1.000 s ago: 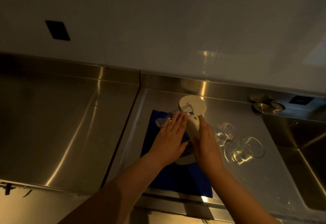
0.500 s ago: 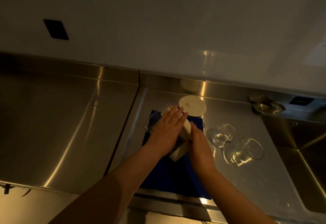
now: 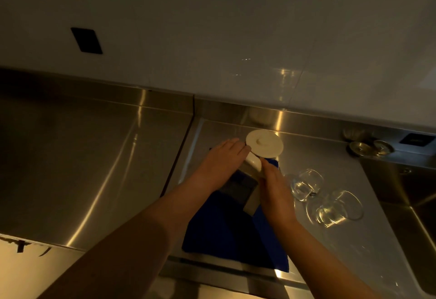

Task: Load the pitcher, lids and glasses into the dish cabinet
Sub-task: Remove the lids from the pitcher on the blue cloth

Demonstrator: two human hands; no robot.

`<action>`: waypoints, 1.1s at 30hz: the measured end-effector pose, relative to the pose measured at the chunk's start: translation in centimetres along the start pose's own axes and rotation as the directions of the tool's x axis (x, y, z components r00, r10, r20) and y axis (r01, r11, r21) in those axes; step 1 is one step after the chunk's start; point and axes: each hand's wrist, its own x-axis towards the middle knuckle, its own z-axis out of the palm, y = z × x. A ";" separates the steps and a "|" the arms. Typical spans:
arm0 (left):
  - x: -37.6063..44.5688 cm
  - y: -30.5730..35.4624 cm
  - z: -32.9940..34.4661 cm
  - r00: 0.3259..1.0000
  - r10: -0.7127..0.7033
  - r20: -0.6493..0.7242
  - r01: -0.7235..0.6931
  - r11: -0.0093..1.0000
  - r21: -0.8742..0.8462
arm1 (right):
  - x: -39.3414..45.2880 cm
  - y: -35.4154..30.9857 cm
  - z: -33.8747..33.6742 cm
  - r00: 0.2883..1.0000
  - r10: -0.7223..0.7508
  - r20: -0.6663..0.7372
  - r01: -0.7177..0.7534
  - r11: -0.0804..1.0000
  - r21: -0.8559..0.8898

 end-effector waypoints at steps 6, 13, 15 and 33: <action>0.4 2.0 1.0 0.997 -0.069 -0.034 0.067 0.996 -0.067 | 0.8 -0.1 -3.3 0.998 -0.053 0.024 0.057 0.965 -0.255; 1.3 4.0 1.4 0.988 -0.075 -0.133 0.047 0.977 -0.208 | 1.2 -0.1 -3.5 0.991 -0.118 0.058 0.130 0.935 -0.330; 1.2 3.8 1.7 0.987 -0.116 -0.112 0.090 0.973 -0.212 | 1.5 -0.2 -3.2 0.991 -0.137 0.005 0.133 0.954 -0.268; -0.1 2.9 0.8 0.964 -0.210 0.165 0.213 0.977 0.003 | 0.9 0.8 0.1 0.987 -0.020 0.160 0.044 0.988 -0.146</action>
